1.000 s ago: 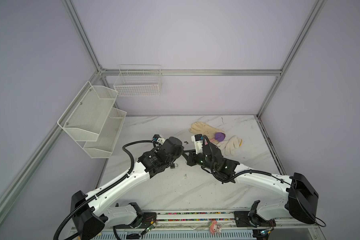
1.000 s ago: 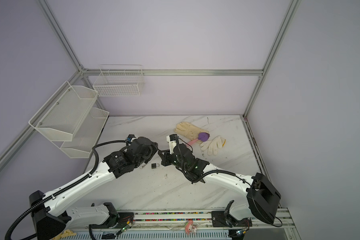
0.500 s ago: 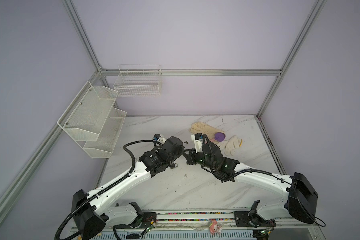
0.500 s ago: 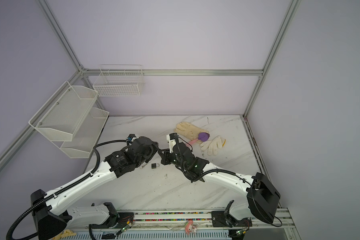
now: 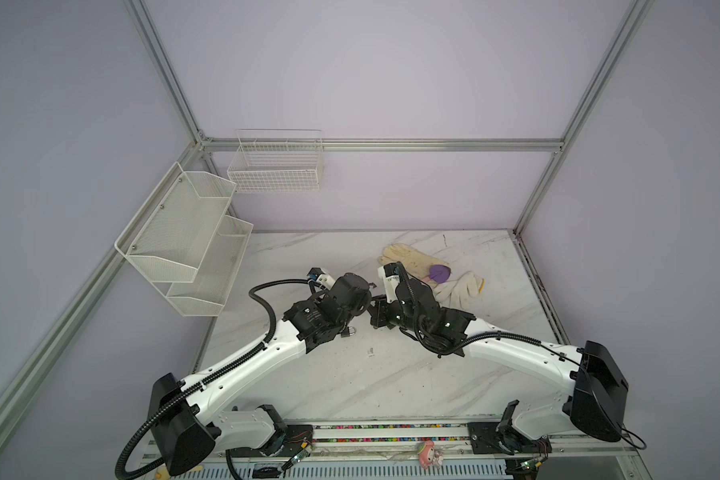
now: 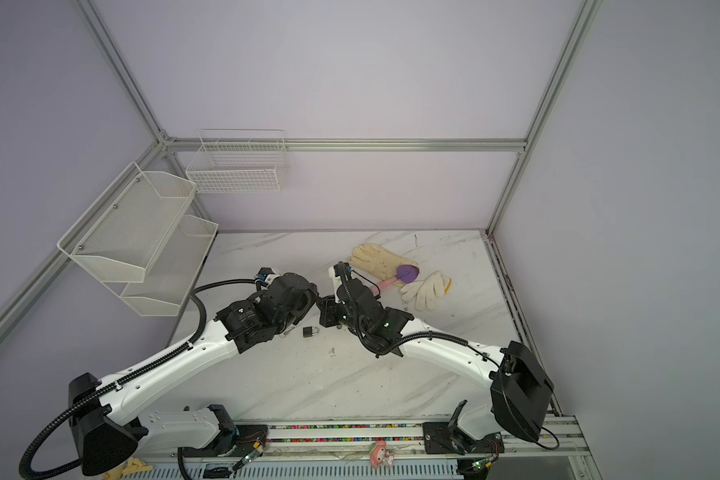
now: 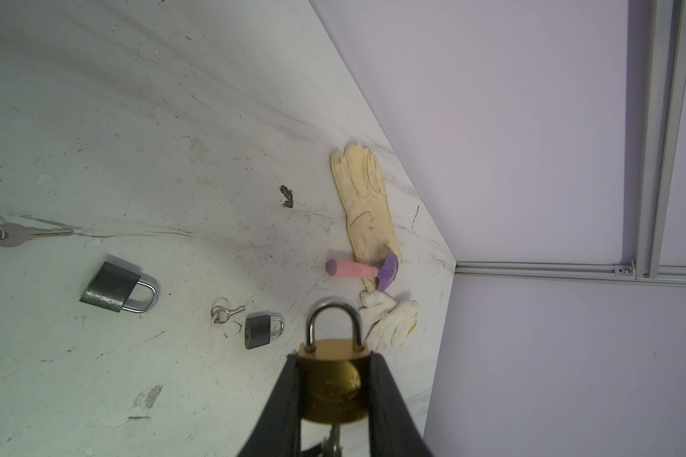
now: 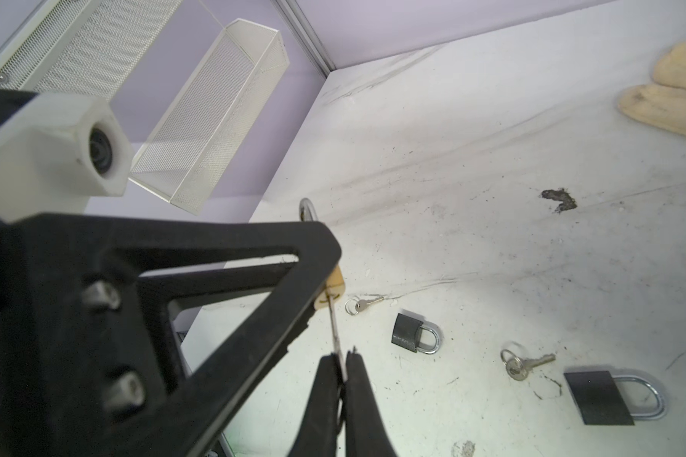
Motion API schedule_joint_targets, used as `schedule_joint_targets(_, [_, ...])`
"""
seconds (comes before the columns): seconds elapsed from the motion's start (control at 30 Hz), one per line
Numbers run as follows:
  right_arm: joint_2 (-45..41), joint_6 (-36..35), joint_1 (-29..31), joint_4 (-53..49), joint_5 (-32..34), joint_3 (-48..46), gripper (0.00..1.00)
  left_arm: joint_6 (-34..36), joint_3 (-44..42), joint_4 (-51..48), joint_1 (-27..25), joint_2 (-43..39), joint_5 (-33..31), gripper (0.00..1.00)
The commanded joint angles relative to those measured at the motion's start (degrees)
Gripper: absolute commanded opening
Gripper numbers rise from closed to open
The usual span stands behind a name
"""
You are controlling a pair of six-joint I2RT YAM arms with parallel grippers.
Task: Unlock with the key
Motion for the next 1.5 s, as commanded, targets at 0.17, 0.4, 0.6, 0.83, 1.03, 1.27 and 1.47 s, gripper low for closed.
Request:
schedule_joint_targets(0.17, [0.0,9.3,-7.9,11.9,-19.6,2.4,0.00,3.8,4.6,-3.7,-3.7,-0.7,8.0,0.00])
schedule_joint_targets(0.4, [1.4,-1.4,-3.5,-1.5,-1.6,8.8,0.00,1.3,4.9,-5.0,-3.6,-0.1,9.7,0.00])
schedule_joint_targets(0.6, [3.1,-9.9,-1.6,-2.3,2.2,9.6,0.00,-1.3,5.3,-3.0,-3.4,-0.2,11.2,0.00])
schedule_joint_targets(0.83, [4.2,-16.1,-1.5,-3.6,-0.1,12.0,0.00,-4.8,3.4,4.7,-3.3,0.6,17.7,0.00])
schedule_joint_targets(1.03, [4.0,-20.2,-1.4,-4.9,3.3,12.4,0.00,-5.5,3.9,7.2,-3.4,0.8,19.5,0.00])
schedule_joint_targets(1.27, [5.8,-23.0,-1.7,-7.9,1.2,18.1,0.00,-4.8,3.3,6.7,-3.4,0.7,21.9,0.00])
schedule_joint_targets(1.47, [5.6,-14.8,-2.6,-12.5,-0.5,23.0,0.00,-3.0,1.3,0.5,-3.4,-1.4,16.4,0.00])
